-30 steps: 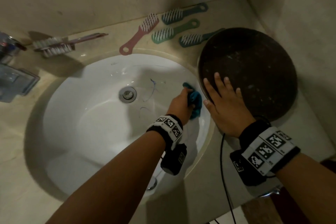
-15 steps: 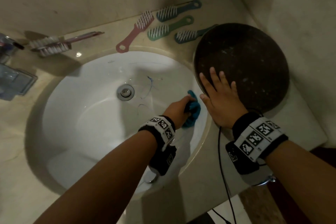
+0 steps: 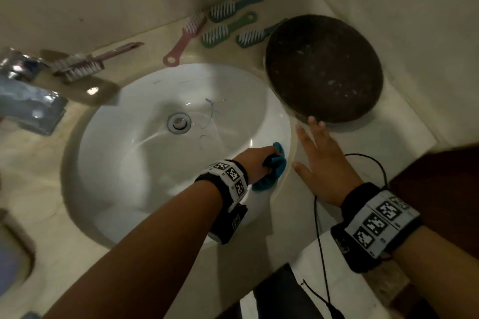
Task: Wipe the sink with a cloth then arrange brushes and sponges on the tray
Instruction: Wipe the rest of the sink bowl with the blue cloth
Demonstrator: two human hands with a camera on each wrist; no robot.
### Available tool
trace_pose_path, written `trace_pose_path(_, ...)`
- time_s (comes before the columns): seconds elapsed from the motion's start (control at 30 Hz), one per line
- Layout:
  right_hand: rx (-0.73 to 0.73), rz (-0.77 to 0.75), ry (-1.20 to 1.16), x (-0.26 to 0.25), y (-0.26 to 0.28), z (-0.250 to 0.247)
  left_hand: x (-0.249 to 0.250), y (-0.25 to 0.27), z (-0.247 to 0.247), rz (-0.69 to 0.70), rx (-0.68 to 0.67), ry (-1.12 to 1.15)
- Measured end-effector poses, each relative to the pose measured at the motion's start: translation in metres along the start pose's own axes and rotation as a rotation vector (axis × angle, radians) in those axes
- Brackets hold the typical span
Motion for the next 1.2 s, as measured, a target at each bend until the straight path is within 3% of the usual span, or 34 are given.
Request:
trace_pose_path(0.23,-0.118,0.239,-0.081,0.017,0.05,0.049,-0.006,0.027,0.017,-0.034,-0.022,-0.023)
trace_pose_path(0.43,-0.151,0.309,-0.11,0.014,0.034,0.042,-0.016,0.017,0.017,-0.056,-0.056,-0.124)
trace_pose_path(0.57,-0.157,0.325,-0.112,0.013,0.029,0.043,-0.014,0.006,0.013,-0.017,-0.044,-0.192)
trace_pose_path(0.7,-0.182,0.322,-0.127,0.012,0.029,0.043,-0.023,0.011,0.033,-0.048,-0.218,-0.153)
trace_pose_path(0.8,-0.208,0.309,-0.152,0.013,0.029,0.039,-0.031,0.007,0.033,-0.058,-0.261,-0.199)
trace_pose_path(0.93,-0.226,0.306,-0.157,0.016,0.028,0.036,-0.038,-0.016,0.017,-0.085,-0.217,-0.321)
trace_pose_path(1.07,-0.193,0.309,-0.142,0.02,0.025,0.038,-0.04,-0.037,0.004,-0.016,-0.115,-0.425)
trace_pose_path(1.2,-0.215,0.316,-0.125,0.02,0.021,0.039,-0.046,-0.035,0.013,0.007,-0.138,-0.438)
Point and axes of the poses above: each hand's wrist, its own y-axis away from the middle knuckle, its own z-axis out of the palm, x = y × z, the point moved 7 cm from there along -y, towards the middle knuckle, and after that the axes turned 4 degrees about -x, right-handed, at the moved point
